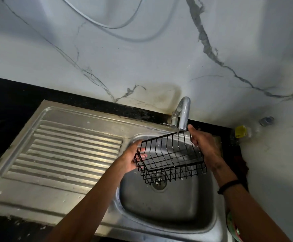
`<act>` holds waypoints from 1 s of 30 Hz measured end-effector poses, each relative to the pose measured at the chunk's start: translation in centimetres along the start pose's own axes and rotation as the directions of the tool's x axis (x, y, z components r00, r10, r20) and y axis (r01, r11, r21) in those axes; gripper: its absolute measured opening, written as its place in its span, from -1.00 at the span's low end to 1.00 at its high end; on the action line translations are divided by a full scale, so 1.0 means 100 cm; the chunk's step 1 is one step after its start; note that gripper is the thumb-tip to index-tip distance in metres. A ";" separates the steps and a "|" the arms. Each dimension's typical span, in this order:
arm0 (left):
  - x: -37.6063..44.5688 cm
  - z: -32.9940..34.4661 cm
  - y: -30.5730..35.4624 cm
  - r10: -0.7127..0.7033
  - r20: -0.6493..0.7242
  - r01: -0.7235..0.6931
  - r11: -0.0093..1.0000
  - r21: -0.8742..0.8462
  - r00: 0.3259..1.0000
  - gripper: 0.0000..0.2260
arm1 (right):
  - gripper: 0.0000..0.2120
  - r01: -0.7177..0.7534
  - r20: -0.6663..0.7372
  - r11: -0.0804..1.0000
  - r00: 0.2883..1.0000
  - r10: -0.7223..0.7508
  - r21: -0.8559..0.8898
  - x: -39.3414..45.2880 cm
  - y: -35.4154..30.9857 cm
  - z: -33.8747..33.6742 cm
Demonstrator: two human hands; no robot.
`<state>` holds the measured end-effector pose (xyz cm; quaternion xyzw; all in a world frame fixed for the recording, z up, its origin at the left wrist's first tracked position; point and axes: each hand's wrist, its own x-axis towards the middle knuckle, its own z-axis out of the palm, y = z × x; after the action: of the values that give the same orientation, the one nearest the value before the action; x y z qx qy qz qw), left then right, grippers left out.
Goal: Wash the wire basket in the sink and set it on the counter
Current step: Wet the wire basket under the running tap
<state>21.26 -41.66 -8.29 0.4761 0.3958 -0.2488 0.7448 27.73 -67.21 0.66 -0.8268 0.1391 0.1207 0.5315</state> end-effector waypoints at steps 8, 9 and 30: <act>-0.011 -0.030 -0.011 0.093 0.055 -0.076 0.963 -0.257 0.994 -0.64 | -0.69 -0.196 0.173 0.975 0.969 0.176 0.108 0.050 -0.006 0.015; -0.012 -0.032 -0.014 0.086 0.065 -0.064 0.957 -0.284 0.994 -0.64 | -0.70 -0.206 0.182 0.973 0.966 0.185 0.105 0.054 -0.006 0.018; -0.028 0.005 -0.076 0.130 -0.017 -0.115 0.800 -0.589 0.991 -0.68 | -0.19 0.279 0.013 0.543 0.897 -0.442 -0.792 -0.056 0.013 0.137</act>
<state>14.20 -45.34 -9.76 0.2436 0.4125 -0.0711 0.8749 21.35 -54.61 -4.05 -0.9913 -0.0509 -0.0225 0.1195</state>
